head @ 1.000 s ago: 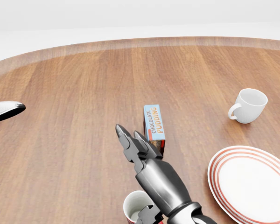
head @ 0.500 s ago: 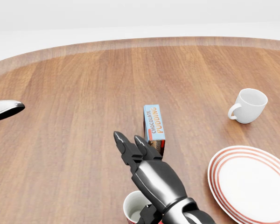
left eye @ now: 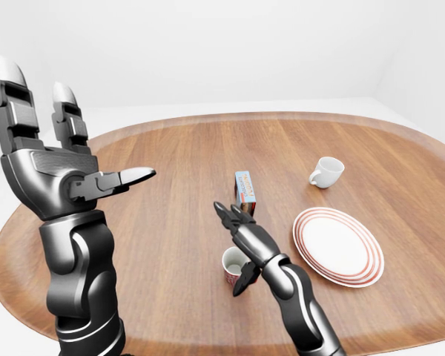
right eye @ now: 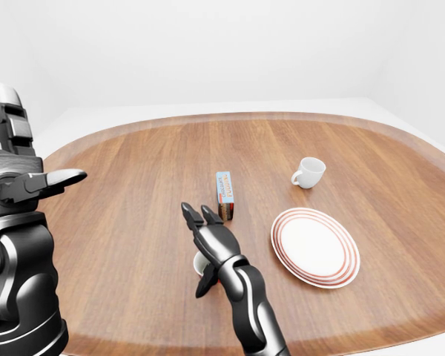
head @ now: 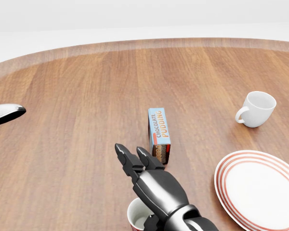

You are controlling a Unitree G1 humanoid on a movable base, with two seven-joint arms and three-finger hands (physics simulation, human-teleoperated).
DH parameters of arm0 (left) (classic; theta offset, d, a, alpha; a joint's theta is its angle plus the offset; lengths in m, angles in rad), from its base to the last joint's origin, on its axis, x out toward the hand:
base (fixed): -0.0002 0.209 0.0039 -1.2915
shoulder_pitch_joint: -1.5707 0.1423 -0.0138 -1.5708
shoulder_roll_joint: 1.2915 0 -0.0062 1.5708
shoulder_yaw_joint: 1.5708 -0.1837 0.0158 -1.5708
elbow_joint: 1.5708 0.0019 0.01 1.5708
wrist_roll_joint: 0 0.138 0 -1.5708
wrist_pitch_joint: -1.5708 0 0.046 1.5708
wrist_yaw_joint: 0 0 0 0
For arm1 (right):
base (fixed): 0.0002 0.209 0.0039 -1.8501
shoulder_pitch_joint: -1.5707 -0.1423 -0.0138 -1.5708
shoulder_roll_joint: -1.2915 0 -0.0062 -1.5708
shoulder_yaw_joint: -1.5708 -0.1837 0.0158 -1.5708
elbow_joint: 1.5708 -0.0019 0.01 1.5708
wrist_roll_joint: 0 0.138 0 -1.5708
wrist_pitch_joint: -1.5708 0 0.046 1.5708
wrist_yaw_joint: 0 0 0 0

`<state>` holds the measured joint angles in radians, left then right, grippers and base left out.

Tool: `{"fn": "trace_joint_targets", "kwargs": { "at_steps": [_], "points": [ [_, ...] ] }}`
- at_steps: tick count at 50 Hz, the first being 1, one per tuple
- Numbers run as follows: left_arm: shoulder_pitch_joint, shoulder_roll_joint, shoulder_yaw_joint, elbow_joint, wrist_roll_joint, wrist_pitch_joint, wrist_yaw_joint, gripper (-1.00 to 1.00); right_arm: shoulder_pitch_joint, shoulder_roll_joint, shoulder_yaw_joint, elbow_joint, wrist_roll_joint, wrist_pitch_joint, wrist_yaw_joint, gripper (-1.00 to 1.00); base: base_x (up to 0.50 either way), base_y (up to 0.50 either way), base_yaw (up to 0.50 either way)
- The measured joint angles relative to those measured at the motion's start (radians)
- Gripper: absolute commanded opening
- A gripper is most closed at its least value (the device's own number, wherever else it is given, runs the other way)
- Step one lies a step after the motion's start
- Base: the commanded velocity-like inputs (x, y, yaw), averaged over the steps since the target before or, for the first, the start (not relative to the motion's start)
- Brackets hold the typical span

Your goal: Pick up the red mug and put it on the plate

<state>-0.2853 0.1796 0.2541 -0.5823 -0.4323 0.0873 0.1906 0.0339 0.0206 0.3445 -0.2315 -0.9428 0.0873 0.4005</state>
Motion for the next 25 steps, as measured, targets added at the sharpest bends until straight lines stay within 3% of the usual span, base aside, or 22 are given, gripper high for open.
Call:
{"fn": "trace_joint_targets", "kwargs": {
  "at_steps": [25],
  "points": [
    [0.005,0.0,0.002,-0.004,-0.005,0.0,-0.001,0.96,-0.014,0.003,-0.011,0.098,-0.022,0.0,-0.01,1.0,0.0,0.0,0.0]
  ]
}}
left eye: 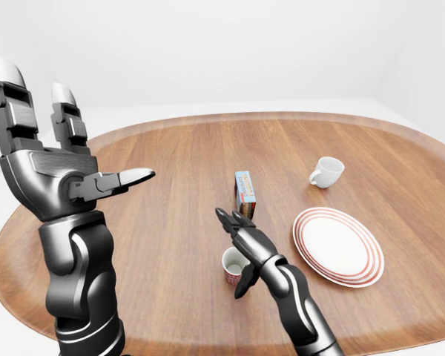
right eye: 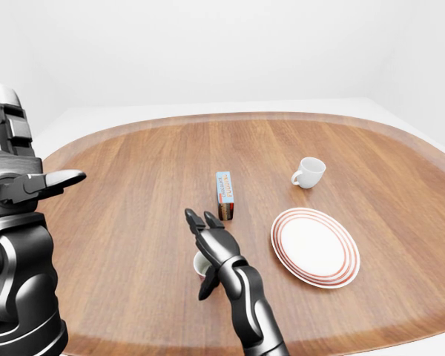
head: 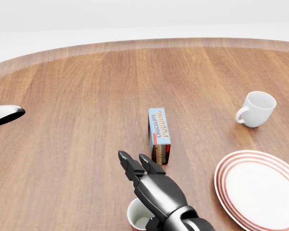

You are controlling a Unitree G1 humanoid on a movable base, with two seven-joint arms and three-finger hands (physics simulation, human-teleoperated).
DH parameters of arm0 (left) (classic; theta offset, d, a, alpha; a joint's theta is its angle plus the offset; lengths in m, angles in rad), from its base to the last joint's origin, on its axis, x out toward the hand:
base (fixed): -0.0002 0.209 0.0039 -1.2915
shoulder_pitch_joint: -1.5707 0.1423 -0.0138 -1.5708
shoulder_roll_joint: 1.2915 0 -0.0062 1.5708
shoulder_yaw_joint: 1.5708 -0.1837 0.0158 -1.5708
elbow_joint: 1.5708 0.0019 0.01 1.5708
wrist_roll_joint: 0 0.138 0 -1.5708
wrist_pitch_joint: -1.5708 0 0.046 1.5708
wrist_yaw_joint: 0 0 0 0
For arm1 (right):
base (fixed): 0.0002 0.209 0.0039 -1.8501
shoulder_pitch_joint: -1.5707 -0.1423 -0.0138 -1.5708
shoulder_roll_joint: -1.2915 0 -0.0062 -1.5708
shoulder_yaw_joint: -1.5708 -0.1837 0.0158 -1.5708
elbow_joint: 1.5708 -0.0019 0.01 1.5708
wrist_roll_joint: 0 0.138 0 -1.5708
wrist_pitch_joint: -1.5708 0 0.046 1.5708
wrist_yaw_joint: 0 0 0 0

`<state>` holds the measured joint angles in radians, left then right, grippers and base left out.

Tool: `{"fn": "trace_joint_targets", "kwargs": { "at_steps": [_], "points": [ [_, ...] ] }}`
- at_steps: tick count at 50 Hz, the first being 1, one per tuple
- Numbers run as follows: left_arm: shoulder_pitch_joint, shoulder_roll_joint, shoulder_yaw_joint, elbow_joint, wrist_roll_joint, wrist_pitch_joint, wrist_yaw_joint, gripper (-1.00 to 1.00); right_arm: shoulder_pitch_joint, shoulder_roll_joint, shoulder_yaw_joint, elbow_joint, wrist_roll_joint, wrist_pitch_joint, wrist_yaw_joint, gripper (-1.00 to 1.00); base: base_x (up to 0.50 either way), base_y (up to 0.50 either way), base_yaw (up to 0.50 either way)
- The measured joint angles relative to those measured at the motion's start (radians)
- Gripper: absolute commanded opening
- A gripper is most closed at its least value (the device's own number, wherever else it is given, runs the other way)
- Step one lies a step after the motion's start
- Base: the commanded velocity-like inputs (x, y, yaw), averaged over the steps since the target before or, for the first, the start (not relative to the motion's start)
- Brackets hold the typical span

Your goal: Pick up the red mug and put it on the plate

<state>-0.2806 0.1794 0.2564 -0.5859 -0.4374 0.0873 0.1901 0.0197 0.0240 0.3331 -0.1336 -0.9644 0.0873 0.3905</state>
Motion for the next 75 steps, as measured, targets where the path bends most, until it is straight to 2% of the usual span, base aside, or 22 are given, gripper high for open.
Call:
{"fn": "trace_joint_targets", "kwargs": {
  "at_steps": [42,62,64,65,66,75],
  "points": [
    [-0.003,0.003,0.003,0.004,-0.005,0.0,0.003,0.96,-0.06,0.008,-0.042,0.204,0.02,0.0,-0.033,1.0,0.0,0.0,0.0],
    [-0.001,0.003,0.003,0.006,-0.007,0.0,0.002,0.95,-0.105,0.005,-0.068,0.35,0.014,-0.056,-0.079,1.0,0.0,0.0,0.0],
    [-0.001,0.003,0.004,0.007,-0.007,0.0,0.001,0.96,-0.109,0.006,-0.07,0.36,0.013,-0.062,-0.081,-0.37,0.0,0.0,0.0],
    [0.0,0.003,0.004,0.008,-0.007,0.0,0.001,0.95,-0.111,0.006,-0.07,0.365,0.012,-0.064,-0.081,-0.88,0.0,0.0,0.0],
    [0.0,0.003,0.004,0.008,-0.007,0.0,0.001,0.95,-0.112,0.007,-0.071,0.369,0.011,-0.066,-0.082,-1.0,0.0,0.0,0.0],
    [0.001,0.003,0.003,0.012,-0.006,0.0,-0.001,0.95,-0.115,0.008,-0.069,0.386,-0.006,-0.09,-0.074,-1.0,0.0,0.0,0.0]
  ]
}}
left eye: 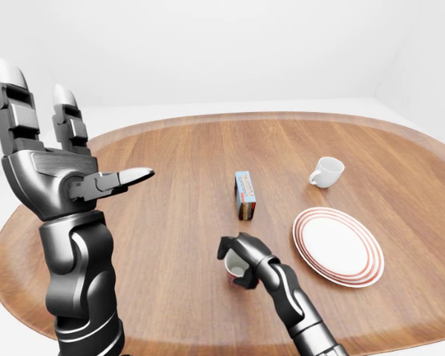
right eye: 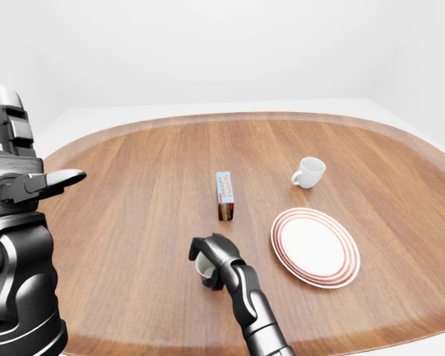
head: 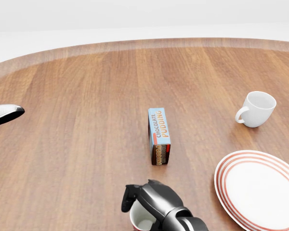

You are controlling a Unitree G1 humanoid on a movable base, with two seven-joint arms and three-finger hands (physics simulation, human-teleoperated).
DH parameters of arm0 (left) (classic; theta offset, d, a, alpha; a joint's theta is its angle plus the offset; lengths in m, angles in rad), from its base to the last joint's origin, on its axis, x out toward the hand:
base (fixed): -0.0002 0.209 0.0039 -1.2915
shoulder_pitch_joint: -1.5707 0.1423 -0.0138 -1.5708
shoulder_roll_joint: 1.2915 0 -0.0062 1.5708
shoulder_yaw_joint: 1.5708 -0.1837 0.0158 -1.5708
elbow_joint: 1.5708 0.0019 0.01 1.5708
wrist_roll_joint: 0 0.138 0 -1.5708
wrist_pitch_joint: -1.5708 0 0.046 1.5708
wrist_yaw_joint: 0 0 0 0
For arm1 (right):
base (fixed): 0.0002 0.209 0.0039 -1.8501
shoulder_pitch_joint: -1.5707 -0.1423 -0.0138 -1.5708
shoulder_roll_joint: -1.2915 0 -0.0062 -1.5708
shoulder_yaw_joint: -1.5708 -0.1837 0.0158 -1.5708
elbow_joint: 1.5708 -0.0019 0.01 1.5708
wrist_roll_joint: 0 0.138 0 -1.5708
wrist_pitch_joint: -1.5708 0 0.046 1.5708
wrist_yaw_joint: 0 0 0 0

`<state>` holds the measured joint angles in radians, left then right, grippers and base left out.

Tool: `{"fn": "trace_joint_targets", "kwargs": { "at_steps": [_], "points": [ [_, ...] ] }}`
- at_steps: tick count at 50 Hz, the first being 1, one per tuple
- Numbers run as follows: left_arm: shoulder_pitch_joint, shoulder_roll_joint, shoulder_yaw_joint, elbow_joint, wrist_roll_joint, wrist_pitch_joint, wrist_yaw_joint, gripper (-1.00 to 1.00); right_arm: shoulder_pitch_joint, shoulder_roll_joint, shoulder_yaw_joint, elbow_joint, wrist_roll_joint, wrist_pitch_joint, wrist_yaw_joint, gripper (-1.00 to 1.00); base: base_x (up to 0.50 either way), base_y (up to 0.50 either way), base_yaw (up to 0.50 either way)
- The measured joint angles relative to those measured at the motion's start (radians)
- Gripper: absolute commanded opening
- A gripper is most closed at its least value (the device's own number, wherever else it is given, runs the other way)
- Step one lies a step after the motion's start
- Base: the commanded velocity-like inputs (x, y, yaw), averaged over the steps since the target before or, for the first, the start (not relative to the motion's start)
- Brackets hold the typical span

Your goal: Pick up the red mug and put it on the plate

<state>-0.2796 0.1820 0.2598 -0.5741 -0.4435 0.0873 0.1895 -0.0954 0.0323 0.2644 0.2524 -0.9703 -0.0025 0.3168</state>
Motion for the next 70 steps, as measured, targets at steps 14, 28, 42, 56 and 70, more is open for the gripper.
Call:
{"fn": "trace_joint_targets", "kwargs": {
  "at_steps": [14,28,42,56,70],
  "points": [
    [-0.001,0.002,0.001,0.004,-0.002,0.0,0.001,0.95,0.005,-0.004,-0.001,-0.013,-0.025,-0.008,0.019,-1.0,0.0,0.0,0.0],
    [0.0,0.002,0.002,0.006,0.0,0.0,-0.001,0.96,0.008,-0.009,-0.022,-0.212,-0.022,0.07,0.128,-1.0,0.0,0.0,0.0],
    [-0.002,0.004,0.005,0.007,-0.001,0.0,0.0,0.95,0.029,-0.047,-0.081,-0.422,-0.007,0.09,0.235,-1.0,0.0,0.0,0.0],
    [-0.008,0.008,0.006,0.005,-0.004,0.0,0.004,0.95,0.058,-0.101,-0.194,-0.555,-0.003,0.09,0.297,-1.0,0.0,0.0,0.0],
    [-0.007,0.01,0.01,0.006,-0.006,0.0,0.005,0.96,0.047,-0.179,-0.349,-0.584,0.021,0.09,0.319,-1.0,0.0,0.0,0.0]
  ]
}}
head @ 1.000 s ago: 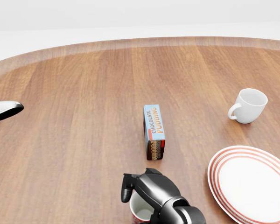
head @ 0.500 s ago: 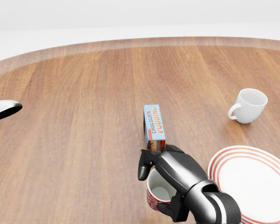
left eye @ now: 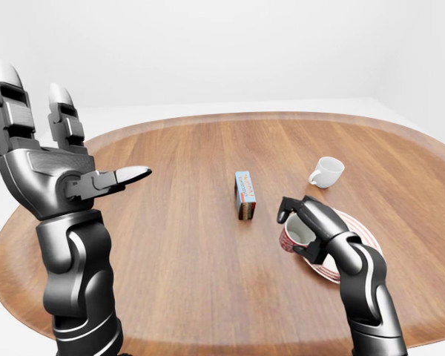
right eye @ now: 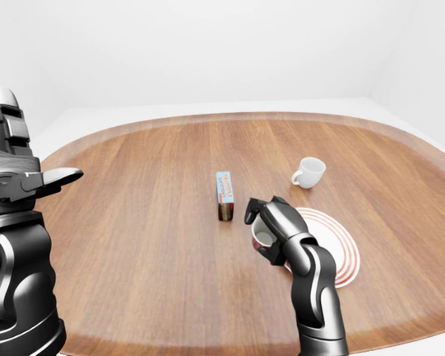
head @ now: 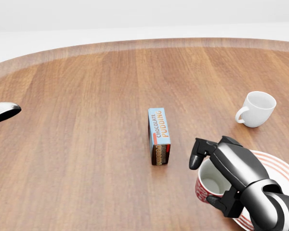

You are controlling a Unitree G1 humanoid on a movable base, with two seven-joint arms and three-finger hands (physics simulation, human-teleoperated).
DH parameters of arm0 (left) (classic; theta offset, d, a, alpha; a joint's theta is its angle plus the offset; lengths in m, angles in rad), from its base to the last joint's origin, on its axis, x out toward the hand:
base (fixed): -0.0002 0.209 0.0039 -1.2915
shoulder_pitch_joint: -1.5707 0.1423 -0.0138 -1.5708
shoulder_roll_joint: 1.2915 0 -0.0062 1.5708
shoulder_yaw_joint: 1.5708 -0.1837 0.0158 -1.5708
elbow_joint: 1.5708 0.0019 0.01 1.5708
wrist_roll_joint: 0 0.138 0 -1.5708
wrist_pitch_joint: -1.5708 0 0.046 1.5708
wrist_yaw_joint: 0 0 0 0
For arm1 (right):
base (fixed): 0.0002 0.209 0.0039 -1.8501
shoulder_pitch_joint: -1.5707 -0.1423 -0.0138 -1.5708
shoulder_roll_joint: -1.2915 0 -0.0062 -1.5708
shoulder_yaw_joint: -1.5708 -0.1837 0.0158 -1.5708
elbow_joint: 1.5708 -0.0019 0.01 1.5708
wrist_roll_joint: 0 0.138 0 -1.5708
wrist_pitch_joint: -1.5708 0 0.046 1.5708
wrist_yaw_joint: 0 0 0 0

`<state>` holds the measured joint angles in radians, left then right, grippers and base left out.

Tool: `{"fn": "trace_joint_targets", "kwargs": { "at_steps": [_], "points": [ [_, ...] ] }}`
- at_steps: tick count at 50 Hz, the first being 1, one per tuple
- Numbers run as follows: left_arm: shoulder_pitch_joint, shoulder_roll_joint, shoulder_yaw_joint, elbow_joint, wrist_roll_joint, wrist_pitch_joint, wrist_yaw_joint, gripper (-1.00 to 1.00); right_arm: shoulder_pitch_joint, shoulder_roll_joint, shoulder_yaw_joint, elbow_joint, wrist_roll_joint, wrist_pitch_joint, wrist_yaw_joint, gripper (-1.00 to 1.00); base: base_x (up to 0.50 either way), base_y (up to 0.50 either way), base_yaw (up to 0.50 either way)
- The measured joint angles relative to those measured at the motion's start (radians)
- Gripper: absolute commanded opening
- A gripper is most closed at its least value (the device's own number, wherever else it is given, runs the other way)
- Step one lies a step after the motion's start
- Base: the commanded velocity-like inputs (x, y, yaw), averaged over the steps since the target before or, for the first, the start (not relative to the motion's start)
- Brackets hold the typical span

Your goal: Pick up the red mug and put it on the plate

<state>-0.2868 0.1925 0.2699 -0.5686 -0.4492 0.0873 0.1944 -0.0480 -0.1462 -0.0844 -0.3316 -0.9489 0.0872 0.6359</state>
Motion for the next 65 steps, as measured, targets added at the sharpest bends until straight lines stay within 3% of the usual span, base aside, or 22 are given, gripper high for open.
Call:
{"fn": "trace_joint_targets", "kwargs": {
  "at_steps": [14,26,41,65],
  "points": [
    [0.002,0.0,0.001,-0.007,0.0,0.0,0.002,0.95,-0.046,-0.085,-0.11,0.107,0.052,0.0,-0.044,-1.0,0.0,0.0,0.0],
    [0.002,0.001,0.003,-0.009,-0.001,0.0,0.003,0.96,-0.103,-0.158,-0.156,0.268,0.094,0.0,-0.118,-1.0,0.0,0.0,0.0],
    [0.001,0.003,0.004,-0.009,-0.002,0.0,0.004,0.96,-0.182,-0.259,-0.175,0.547,0.138,-0.005,-0.266,-1.0,0.0,0.0,0.0],
    [0.004,0.003,0.005,-0.003,0.0,0.0,0.001,0.95,-0.264,-0.326,-0.138,0.894,0.168,-0.057,-0.516,-1.0,0.0,0.0,0.0]
  ]
}}
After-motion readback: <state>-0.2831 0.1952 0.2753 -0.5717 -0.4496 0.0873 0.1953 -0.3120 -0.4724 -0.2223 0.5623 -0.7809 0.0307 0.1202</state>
